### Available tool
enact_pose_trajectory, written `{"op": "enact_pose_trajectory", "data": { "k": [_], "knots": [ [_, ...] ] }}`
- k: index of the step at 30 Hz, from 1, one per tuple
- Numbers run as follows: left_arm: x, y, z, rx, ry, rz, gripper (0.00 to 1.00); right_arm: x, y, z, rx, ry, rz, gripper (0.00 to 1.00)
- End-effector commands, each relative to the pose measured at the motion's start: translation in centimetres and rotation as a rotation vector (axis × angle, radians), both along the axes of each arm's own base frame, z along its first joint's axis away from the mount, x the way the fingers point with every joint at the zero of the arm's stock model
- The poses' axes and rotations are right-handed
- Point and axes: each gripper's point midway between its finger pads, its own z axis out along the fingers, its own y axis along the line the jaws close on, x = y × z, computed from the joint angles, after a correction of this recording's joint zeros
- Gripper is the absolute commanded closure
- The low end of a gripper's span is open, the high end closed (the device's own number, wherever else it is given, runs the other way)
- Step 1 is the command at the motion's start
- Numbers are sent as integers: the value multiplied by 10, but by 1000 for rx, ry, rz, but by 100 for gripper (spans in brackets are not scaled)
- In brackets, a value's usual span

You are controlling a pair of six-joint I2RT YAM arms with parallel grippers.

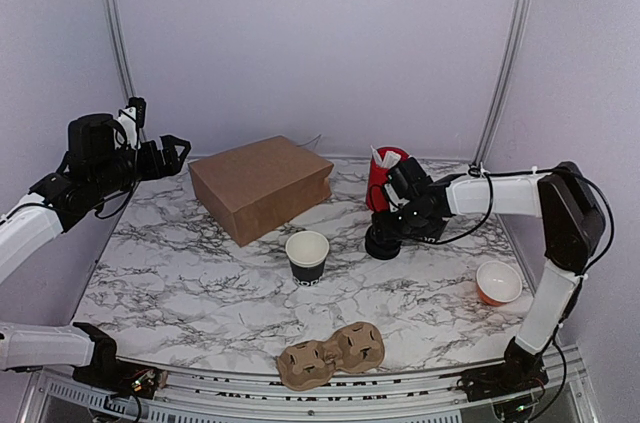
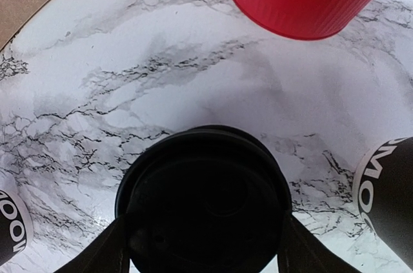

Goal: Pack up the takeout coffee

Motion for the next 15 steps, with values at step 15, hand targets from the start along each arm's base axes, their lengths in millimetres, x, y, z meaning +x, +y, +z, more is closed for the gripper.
{"op": "enact_pose_trajectory", "data": {
  "k": [15],
  "knots": [
    [3, -2, -4, -5, 3, -10, 1, 5, -5, 12, -54, -39, -20, 21]
  ]
}}
